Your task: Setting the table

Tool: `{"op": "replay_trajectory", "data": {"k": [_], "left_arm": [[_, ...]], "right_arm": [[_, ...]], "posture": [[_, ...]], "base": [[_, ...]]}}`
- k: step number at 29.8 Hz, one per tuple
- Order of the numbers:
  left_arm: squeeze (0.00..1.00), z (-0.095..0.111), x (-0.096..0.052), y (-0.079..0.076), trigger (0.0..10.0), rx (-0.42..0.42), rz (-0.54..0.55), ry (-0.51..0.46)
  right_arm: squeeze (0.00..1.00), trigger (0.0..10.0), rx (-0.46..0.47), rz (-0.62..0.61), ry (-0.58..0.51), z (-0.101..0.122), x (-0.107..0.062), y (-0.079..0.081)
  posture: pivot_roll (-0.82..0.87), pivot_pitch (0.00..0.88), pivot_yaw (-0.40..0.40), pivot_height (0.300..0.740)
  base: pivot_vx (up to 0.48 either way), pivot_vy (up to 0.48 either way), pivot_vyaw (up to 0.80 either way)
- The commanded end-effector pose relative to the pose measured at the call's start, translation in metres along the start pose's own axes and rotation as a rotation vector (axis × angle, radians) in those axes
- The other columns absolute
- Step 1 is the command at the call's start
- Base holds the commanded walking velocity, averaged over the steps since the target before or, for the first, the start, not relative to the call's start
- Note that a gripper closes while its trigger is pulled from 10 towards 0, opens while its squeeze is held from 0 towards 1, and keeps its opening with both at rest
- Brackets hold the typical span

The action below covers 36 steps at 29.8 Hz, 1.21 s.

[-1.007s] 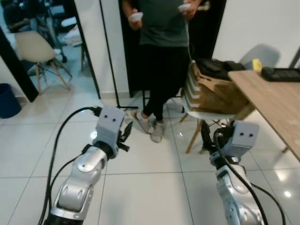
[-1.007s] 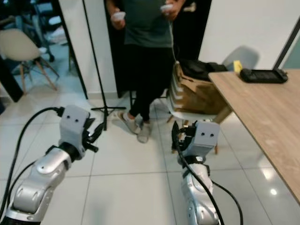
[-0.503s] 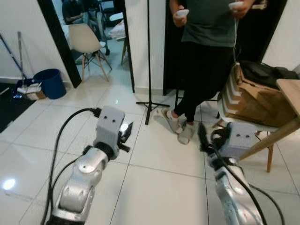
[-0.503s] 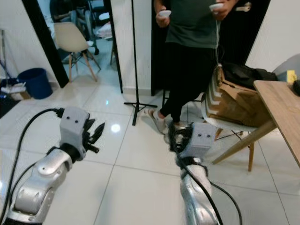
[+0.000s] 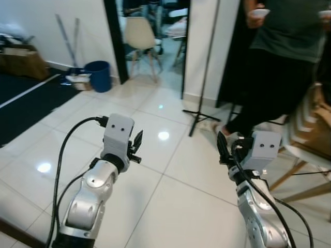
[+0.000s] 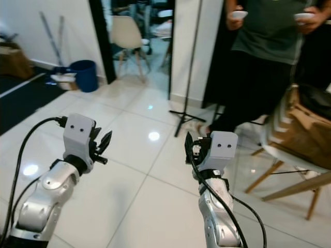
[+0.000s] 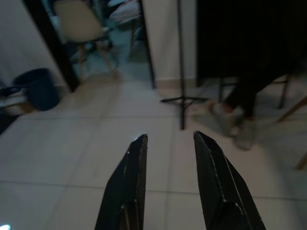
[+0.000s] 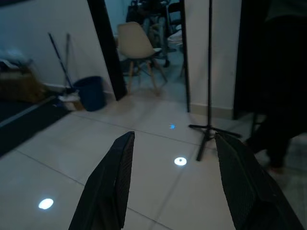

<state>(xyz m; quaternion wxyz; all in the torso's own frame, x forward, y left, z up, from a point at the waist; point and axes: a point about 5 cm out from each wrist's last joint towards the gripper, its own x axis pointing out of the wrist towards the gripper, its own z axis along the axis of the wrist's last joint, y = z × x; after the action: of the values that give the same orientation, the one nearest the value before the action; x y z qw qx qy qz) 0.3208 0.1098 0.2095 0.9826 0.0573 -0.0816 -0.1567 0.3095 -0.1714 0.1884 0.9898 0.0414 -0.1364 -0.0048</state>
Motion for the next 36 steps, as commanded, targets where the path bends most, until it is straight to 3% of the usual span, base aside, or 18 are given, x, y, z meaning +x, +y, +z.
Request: {"op": "replay_trajectory", "data": {"k": [1,9,22,31,36], "left_arm": [[0.00,-0.002,0.002,-0.001,10.0,0.004,0.002,0.000],[0.00,0.000,0.008,-0.009,10.0,-0.019,0.000,-0.016],[0.00,-0.004,0.006,-0.008,10.0,-0.031,0.017,-0.011],[0.00,-0.026,-0.001,0.000,10.0,-0.020,0.037,0.085],[0.00,-0.051,-0.007,0.001,10.0,0.076,0.048,0.151]], "right_arm": [[0.00,10.0,-0.008,-0.002,0.010,0.000,0.000,-0.002],[0.00,10.0,-0.022,0.005,0.004,0.004,0.004,-0.005],[0.00,10.0,-0.029,0.028,0.012,0.004,0.007,-0.002],[0.00,10.0,-0.007,0.043,0.044,-0.007,0.003,0.007],[0.00,10.0,-0.008,0.080,0.130,-0.034,-0.008,0.016]], "posture": [[0.00,0.078,0.056,0.740],[-0.01,0.079,0.031,0.740],[0.00,0.080,0.022,0.740],[0.01,0.077,0.033,0.740],[0.02,0.071,0.031,0.740]], "base": [[0.000,0.000,0.79],[0.000,0.000,0.79],[0.000,0.000,0.79],[0.000,0.000,0.62],[0.000,0.000,0.00]]}}
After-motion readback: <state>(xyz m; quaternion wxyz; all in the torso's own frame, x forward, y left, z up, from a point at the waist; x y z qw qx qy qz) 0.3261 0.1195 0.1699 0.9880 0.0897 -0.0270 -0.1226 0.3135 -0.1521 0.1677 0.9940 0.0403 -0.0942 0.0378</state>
